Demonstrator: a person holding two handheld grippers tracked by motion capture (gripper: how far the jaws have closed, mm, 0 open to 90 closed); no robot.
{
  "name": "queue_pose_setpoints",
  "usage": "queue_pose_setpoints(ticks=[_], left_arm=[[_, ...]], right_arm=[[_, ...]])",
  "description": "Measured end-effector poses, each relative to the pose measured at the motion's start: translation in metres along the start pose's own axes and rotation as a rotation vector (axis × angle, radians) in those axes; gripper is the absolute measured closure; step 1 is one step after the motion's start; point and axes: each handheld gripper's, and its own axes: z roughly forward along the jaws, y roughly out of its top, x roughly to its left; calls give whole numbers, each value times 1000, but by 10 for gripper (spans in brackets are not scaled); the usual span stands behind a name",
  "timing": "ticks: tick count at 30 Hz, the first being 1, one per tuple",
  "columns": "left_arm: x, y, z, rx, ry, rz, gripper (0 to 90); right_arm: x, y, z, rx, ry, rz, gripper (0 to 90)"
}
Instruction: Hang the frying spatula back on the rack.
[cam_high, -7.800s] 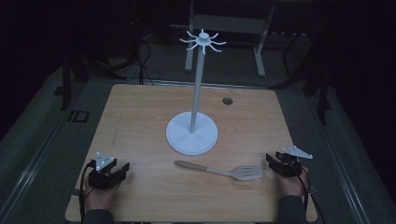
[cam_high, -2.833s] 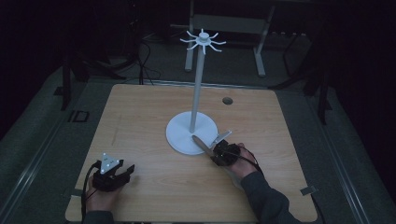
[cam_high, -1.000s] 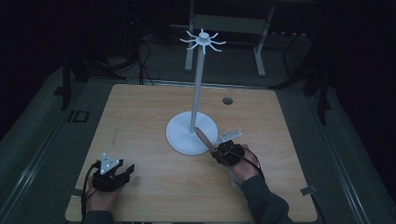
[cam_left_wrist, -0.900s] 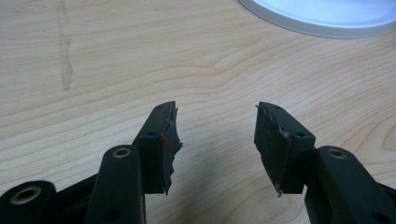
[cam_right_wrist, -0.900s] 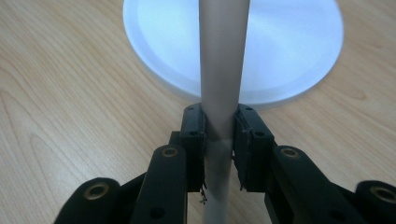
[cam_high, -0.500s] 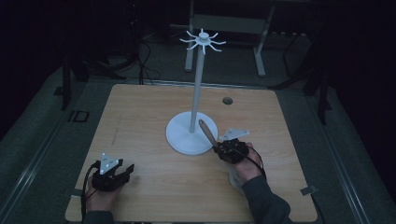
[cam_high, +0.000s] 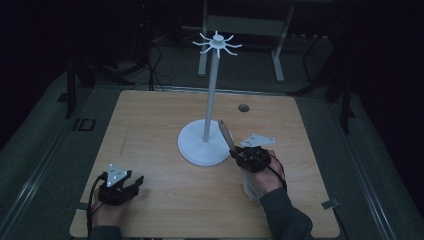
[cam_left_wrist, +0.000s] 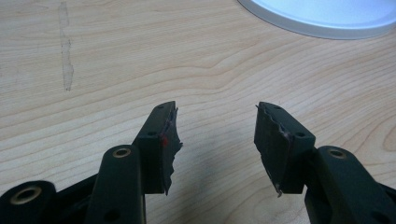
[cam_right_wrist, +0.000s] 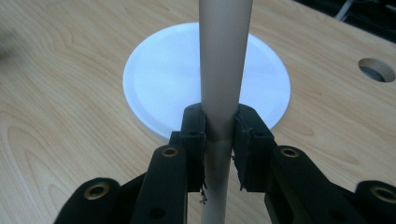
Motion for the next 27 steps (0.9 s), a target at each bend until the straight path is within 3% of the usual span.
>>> queue_pose_setpoints(ticks=[27], left_arm=[[0, 0, 0, 0, 1, 2, 493]], right_arm=[[5, 19, -16, -159, -22, 10, 751]])
